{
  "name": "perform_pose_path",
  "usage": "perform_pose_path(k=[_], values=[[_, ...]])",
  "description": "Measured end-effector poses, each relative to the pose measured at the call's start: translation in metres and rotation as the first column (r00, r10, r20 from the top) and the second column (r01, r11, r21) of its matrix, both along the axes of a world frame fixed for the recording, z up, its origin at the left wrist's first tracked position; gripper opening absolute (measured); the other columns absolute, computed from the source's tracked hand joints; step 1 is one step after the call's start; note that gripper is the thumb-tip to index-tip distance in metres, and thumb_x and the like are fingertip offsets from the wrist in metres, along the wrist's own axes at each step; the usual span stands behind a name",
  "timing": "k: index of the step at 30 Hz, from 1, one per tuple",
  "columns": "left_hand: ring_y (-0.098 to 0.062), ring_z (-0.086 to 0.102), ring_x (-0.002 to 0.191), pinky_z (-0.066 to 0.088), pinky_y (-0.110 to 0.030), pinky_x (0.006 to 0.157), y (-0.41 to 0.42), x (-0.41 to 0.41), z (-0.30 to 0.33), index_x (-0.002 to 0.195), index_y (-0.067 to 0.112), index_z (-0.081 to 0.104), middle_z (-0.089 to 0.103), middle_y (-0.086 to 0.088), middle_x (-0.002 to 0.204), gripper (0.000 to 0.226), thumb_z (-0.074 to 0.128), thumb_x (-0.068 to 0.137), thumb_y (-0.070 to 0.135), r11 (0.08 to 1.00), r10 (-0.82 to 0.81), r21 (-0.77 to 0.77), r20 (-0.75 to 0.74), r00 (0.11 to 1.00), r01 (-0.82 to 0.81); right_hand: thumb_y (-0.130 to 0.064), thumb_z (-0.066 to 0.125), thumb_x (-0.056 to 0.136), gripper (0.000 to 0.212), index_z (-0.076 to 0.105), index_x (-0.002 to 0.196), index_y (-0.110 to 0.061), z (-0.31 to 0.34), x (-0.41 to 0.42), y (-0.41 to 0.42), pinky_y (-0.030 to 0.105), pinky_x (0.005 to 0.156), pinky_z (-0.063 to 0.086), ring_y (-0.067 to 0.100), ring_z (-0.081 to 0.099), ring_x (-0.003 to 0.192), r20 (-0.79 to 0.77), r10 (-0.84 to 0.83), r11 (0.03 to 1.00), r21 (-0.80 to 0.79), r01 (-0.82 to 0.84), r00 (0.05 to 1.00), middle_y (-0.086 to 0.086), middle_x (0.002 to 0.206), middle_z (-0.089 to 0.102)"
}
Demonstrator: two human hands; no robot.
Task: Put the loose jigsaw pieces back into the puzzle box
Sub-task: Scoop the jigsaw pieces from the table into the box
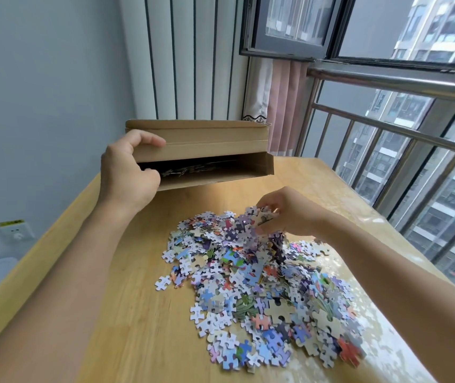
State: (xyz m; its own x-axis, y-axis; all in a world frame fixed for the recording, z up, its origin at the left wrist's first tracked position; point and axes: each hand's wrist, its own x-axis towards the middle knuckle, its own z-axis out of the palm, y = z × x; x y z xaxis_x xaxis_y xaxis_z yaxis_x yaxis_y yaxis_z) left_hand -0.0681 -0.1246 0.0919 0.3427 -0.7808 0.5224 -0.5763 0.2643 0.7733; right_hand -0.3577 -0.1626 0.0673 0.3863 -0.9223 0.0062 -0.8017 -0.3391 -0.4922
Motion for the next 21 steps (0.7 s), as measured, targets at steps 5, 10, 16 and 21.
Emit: perform_pose_path(k=[5,10,16,21], values=[[-0.018,0.039,0.048,0.039,-0.011,0.045,0.001,0.0,0.001,0.104,0.031,0.068,0.067,0.002,0.11,0.06,0.051,0.073,-0.018,1.0,-0.016,0.014,-0.034,0.999,0.016,-0.031,0.09,0.072,0.036,0.075,0.103,-0.02,0.014,-0.003,0.008,0.024,0.069,0.051,0.004,0.065,0.08,0.01,0.051,0.988,-0.147,-0.049,0.999,-0.009,0.091,0.073],[-0.02,0.041,0.049,0.041,-0.014,0.043,0.004,-0.002,0.007,0.103,0.033,0.069,0.068,0.003,0.105,0.063,0.052,0.072,-0.019,0.999,-0.039,0.018,-0.075,0.996,0.041,-0.033,0.089,0.074,0.034,0.076,0.104,-0.023,0.035,0.006,0.021,0.036,0.076,0.057,0.008,0.067,0.083,0.064,0.099,0.947,-0.312,-0.075,0.993,-0.011,0.092,0.074],[-0.016,0.039,0.048,0.04,-0.017,0.044,0.009,-0.003,0.015,0.105,0.034,0.07,0.067,0.008,0.102,0.065,0.051,0.07,-0.018,0.998,-0.059,-0.004,-0.115,0.992,0.059,-0.032,0.086,0.075,0.033,0.077,0.104,-0.02,0.076,0.029,0.023,0.023,0.067,0.057,0.003,0.068,0.075,0.201,0.178,0.878,-0.475,-0.063,0.963,-0.009,0.089,0.075],[-0.008,0.038,0.044,0.038,-0.013,0.045,0.012,-0.003,0.022,0.105,0.033,0.071,0.066,0.011,0.093,0.065,0.051,0.071,-0.019,0.998,-0.066,-0.021,-0.155,0.986,0.063,-0.029,0.08,0.084,0.026,0.075,0.11,-0.024,0.079,0.047,0.004,0.042,0.078,0.055,0.013,0.065,0.086,-0.038,0.216,0.749,-0.634,-0.191,0.976,-0.007,0.101,0.07]])
